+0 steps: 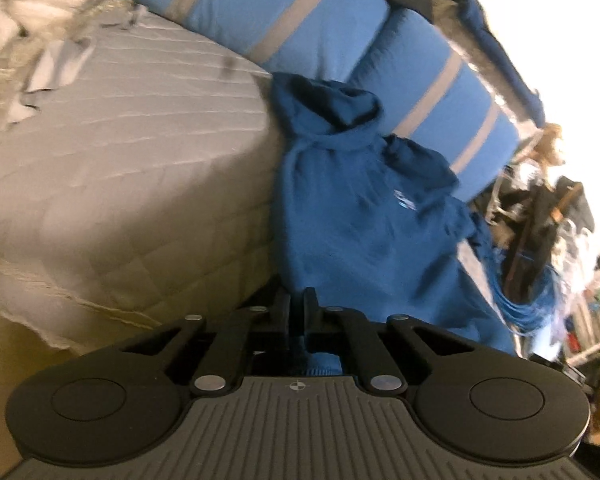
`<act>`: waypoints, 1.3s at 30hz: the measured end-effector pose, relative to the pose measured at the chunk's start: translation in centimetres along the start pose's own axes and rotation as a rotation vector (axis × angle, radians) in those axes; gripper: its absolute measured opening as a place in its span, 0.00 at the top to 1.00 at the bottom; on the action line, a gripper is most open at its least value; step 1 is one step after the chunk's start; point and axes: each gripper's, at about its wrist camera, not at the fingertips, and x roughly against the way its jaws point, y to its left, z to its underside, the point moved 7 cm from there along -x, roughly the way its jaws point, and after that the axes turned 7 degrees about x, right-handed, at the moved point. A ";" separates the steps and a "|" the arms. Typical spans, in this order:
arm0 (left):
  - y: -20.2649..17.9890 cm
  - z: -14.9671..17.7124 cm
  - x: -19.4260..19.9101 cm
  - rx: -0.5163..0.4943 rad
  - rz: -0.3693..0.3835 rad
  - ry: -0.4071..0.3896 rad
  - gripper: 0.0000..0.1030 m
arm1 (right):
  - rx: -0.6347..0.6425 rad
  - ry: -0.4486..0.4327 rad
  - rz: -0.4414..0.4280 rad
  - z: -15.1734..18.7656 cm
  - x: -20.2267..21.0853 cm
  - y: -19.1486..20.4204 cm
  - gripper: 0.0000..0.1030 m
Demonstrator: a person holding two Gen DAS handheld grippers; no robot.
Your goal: Fold clothes
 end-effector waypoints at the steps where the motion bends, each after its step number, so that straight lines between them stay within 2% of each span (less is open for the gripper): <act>1: 0.3 -0.3 0.1 0.010 -0.013 -0.006 0.94 | -0.006 0.000 -0.005 0.0 0.0 0.0 0.16; 8: 1.9 -1.8 0.0 0.023 -0.108 -0.032 0.94 | -0.044 -0.001 -0.041 0.2 -0.3 -0.1 0.16; 14: 2.3 -1.5 -0.6 0.018 -0.117 -0.010 0.94 | -0.111 0.000 -0.113 1.0 -1.1 0.2 0.18; 19: 2.6 -1.0 -0.7 0.019 -0.106 0.000 0.94 | -0.123 -0.007 -0.140 1.1 -1.3 1.4 0.28; 24: 2.5 -0.7 -0.5 0.027 -0.088 -0.001 0.94 | -0.085 0.006 -0.130 0.9 -1.3 3.3 0.38; 26: 2.4 -0.6 -0.4 0.030 -0.080 0.000 0.94 | -0.075 0.017 -0.138 1.0 -1.3 3.8 0.47; 28: 2.1 -0.5 0.1 0.033 -0.067 -0.002 0.94 | -0.062 0.025 -0.140 1.0 -1.3 4.3 0.71; 30: 1.7 -0.3 0.8 0.035 -0.051 -0.007 0.94 | -0.048 0.032 -0.117 1.0 -1.0 4.5 0.77; 33: 0.8 0.1 2.1 0.036 -0.024 -0.017 0.94 | -0.021 0.027 -0.093 0.7 0.1 4.8 0.80; 39: -1.0 1.6 4.7 0.028 -0.027 -0.035 0.94 | 0.022 0.031 -0.046 0.5 2.8 5.2 0.82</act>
